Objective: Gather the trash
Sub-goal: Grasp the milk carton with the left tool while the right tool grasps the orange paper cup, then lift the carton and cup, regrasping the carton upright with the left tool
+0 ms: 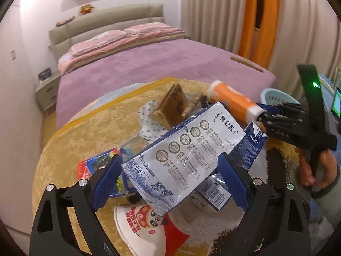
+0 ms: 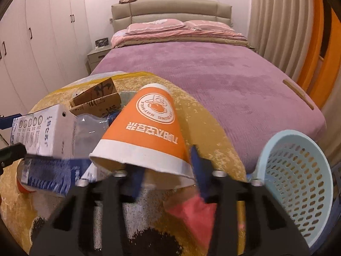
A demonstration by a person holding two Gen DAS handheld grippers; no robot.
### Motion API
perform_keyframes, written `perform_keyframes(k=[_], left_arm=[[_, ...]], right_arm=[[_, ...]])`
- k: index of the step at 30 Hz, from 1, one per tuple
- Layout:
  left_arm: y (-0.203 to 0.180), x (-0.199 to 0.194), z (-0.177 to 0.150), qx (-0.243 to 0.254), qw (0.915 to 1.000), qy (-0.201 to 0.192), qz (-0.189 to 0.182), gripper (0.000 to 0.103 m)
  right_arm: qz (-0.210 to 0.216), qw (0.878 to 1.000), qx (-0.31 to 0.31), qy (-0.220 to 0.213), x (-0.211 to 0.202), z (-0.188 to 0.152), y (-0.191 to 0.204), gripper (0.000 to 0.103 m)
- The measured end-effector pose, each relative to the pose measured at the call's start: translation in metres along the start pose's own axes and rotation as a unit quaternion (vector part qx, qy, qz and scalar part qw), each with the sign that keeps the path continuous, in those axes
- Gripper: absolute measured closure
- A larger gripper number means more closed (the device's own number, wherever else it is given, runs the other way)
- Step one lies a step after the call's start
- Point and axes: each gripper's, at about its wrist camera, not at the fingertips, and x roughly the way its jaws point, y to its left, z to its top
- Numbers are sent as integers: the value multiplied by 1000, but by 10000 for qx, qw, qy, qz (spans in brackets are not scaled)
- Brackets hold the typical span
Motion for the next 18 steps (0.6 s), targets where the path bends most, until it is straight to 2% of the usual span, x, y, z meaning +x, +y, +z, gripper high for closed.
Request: perform_keyframes(k=[1,4,8,12,16,18], left_arm=[[-2,0,0,89,9999,55,13,16],[-13,-2,-3,462,9987,226,40,17],[-27,4,-2,752,9961,457,9,16],[-40,6,-1,821,9955,464,81,16],[-40,4,-2,559,9971,510,42,32],[-39,-3,-8,357,9979,504,-213,38]], right_arm=[[90,10000,-1,-4,0,0,-1,87],[199,9998,-12,-17,0,-1,0,96],[274,9995,-72,-154,-6,-2,3,96],[325,9991,-81,-268,-12,-4,3,96],[433,9980,-29,-462,-20,-5,0,96],[506,9972,-16,-547,-24,-6,-2,96]])
